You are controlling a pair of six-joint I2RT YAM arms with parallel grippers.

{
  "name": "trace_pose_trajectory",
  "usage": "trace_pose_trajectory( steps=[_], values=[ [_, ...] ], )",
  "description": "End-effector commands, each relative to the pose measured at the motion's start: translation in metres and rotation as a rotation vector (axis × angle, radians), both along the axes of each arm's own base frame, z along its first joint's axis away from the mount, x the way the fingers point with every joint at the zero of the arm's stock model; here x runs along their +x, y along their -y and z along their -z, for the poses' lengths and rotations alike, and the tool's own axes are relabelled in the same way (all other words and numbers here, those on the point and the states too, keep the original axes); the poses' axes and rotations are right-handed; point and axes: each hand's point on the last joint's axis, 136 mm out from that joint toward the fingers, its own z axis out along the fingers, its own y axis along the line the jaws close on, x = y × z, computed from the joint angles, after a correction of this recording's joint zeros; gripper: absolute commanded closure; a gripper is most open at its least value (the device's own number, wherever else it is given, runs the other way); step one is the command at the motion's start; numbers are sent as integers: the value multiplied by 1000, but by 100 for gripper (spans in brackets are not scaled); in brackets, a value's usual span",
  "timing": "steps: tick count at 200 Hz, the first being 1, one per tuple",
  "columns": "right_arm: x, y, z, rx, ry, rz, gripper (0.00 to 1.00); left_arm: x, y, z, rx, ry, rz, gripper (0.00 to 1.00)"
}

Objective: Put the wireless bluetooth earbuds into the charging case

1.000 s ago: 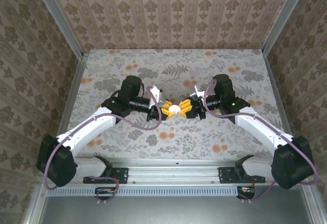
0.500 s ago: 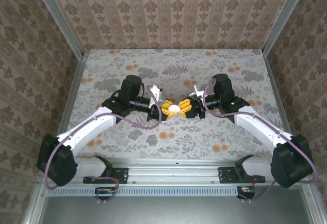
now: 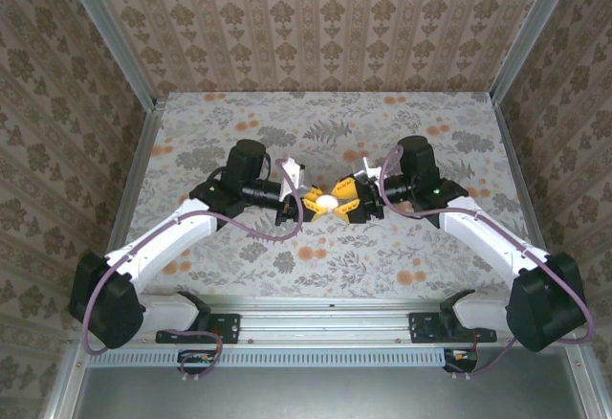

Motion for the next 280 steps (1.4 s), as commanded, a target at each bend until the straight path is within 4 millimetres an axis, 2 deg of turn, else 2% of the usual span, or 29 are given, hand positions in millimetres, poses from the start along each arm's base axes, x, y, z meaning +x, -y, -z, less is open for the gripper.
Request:
trace_pose_trajectory(
  steps=[1,38,81,126,222,280],
  values=[
    [11,4,-12,-22,-23,96,50,9,-5,-6,14,108,-78,89],
    [27,8,-13,-62,-43,209,42,20,-12,2,30,177,-167,92],
    [26,4,-28,-44,18,228,39,22,-19,20,110,198,-203,93],
    [21,-7,-31,-72,60,192,37,18,-17,21,99,190,-193,93],
    [22,-21,-12,-155,69,143,36,16,-13,10,61,195,-180,93],
    [34,-23,-3,-177,77,171,37,13,-12,4,41,189,-169,93]
  ],
)
